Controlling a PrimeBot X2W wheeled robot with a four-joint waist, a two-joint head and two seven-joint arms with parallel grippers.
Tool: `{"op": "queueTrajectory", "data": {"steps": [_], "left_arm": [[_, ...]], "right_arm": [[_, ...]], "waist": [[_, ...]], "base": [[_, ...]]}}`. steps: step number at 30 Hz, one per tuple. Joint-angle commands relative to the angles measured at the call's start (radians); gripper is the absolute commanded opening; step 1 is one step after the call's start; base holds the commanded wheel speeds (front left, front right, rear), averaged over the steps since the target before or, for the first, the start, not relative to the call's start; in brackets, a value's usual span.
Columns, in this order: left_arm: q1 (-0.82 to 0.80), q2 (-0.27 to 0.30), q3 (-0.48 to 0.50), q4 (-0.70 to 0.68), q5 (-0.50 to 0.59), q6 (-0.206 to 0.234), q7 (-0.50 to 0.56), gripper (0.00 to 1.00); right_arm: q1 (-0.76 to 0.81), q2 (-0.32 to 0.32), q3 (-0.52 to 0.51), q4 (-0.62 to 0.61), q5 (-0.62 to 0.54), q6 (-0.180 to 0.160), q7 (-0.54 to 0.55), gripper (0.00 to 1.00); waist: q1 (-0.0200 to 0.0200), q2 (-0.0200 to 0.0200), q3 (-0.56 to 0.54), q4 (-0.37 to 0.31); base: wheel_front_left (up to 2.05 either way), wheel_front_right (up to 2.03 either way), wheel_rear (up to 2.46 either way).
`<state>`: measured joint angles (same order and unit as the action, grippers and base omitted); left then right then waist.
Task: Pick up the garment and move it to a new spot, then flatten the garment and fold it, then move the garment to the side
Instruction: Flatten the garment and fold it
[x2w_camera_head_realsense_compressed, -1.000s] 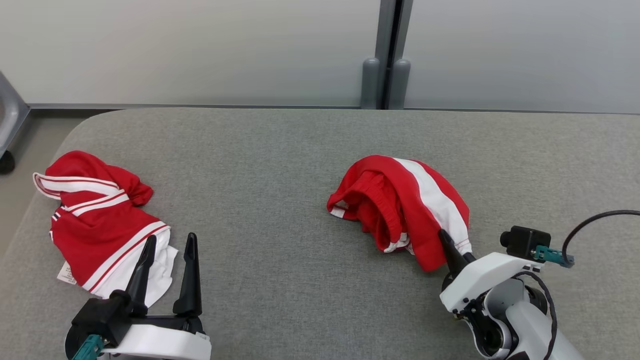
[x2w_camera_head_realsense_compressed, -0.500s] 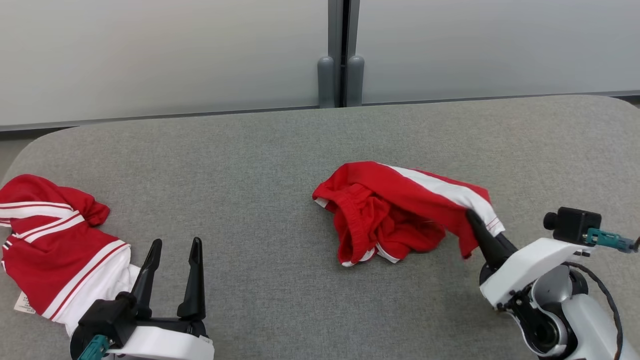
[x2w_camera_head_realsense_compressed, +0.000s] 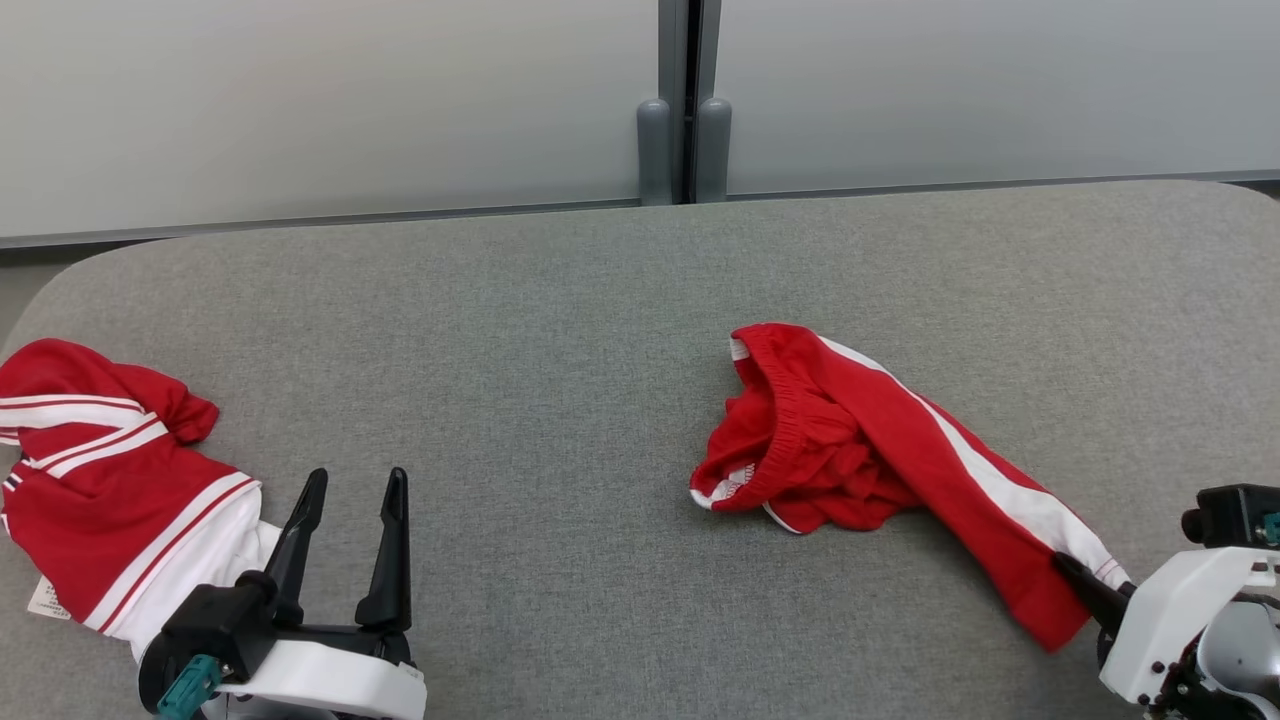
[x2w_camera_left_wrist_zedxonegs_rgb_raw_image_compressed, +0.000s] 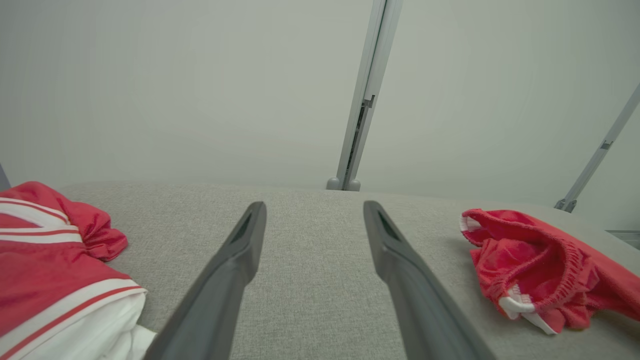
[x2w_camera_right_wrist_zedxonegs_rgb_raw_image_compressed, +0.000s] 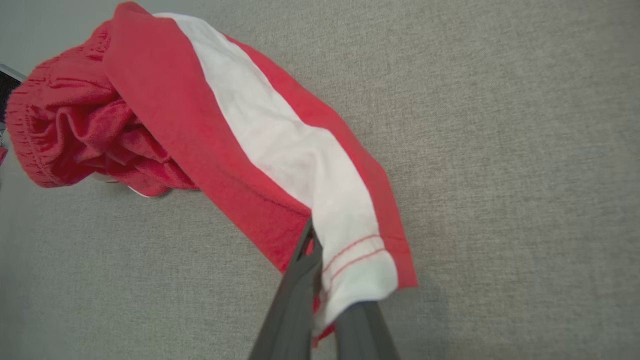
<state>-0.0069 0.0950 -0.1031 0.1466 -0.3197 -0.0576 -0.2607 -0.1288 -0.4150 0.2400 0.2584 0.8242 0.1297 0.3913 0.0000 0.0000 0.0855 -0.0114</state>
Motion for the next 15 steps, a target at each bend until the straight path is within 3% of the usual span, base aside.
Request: {"op": "queueTrajectory", "data": {"steps": [1,2,3,4,5,10,15], "left_arm": [[-0.018,0.008,0.0,0.002,0.002,-0.001,0.001,1.0],[-0.019,0.009,0.0,0.003,0.001,0.0,0.002,1.0],[-0.019,0.009,-0.002,0.005,0.001,0.001,0.003,1.0],[-0.019,0.01,-0.004,0.007,0.002,0.002,0.007,1.0],[-0.019,0.01,-0.007,0.009,0.003,0.002,0.009,1.0],[-0.015,0.013,-0.019,0.005,0.005,0.004,0.019,1.0],[0.002,0.017,-0.022,-0.001,0.001,0.01,0.026,1.0]], "right_arm": [[0.003,-0.003,-0.011,0.012,-0.006,0.002,0.001,0.0],[-0.005,-0.004,-0.025,0.032,-0.015,0.002,-0.008,0.0],[-0.013,-0.007,-0.037,0.05,-0.028,0.002,-0.022,0.16],[-0.022,-0.008,-0.05,0.072,-0.046,0.002,-0.041,0.92],[-0.031,-0.006,-0.068,0.095,-0.07,0.002,-0.069,1.0],[-0.061,0.039,-0.111,0.148,-0.11,0.002,-0.136,1.0],[-0.059,0.08,-0.137,0.122,-0.134,0.002,-0.179,1.0]], "waist": [[0.0,0.0,0.001,0.003],[0.0,0.0,0.002,0.004],[0.0,0.0,0.001,0.006],[0.0,0.0,0.0,0.008],[0.0,0.0,-0.001,0.01],[0.0,0.0,-0.019,0.017],[0.0,0.0,-0.035,0.017]], "base": [[0.0,0.0,0.0],[0.0,0.0,0.0],[0.0,0.0,0.0],[0.0,0.0,0.0],[0.0,0.0,0.0],[0.0,0.0,0.0],[0.0,0.0,0.0]]}}
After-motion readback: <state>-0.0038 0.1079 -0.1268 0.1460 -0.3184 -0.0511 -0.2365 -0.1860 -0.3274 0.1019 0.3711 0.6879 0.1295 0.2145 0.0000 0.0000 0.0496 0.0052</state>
